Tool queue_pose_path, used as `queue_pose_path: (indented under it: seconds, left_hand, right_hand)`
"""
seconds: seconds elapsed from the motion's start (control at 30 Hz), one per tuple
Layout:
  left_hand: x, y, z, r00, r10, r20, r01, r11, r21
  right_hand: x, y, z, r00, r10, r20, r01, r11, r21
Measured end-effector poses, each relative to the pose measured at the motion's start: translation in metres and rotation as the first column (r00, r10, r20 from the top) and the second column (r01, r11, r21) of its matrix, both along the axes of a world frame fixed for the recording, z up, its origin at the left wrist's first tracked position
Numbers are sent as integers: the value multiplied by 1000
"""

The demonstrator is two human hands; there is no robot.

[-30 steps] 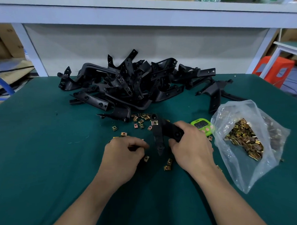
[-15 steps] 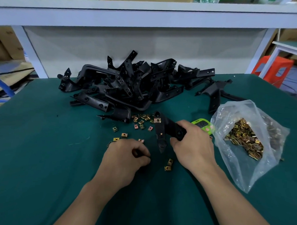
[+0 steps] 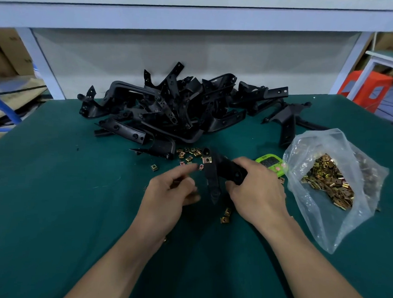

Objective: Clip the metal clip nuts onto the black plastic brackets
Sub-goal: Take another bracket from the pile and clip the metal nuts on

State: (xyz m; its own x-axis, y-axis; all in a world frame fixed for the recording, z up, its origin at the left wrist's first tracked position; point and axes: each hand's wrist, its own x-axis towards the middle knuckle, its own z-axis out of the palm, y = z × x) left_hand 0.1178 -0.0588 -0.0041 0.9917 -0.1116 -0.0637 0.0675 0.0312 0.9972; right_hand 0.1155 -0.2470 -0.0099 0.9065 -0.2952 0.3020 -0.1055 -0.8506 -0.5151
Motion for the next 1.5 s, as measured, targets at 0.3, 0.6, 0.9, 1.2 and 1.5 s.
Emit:
queue_pose_path:
  seconds: [0.3, 0.6, 0.9, 1.2, 1.5]
  left_hand:
    - [-1, -1, -5, 999, -45, 3, 45, 999, -5]
    - [2, 3, -7, 992, -69, -109, 50, 984, -169]
    - [3, 4, -7, 983, -44, -176, 5, 977, -214]
    - [1, 2, -6, 981, -17, -195, -29, 973, -228]
    - [1, 2, -2, 985, -19, -171, -16, 980, -201]
  right_hand:
    - [-1, 1, 2, 998, 63, -12, -62, 996, 63]
    - [-2, 4, 6, 994, 102, -26, -99, 990, 98]
    - [-3, 5, 6, 995, 100, 5, -100, 985, 142]
    - [-4, 6, 7, 997, 73, 4, -72, 988, 137]
    - [-5, 9, 9, 996, 82, -26, -80, 993, 82]
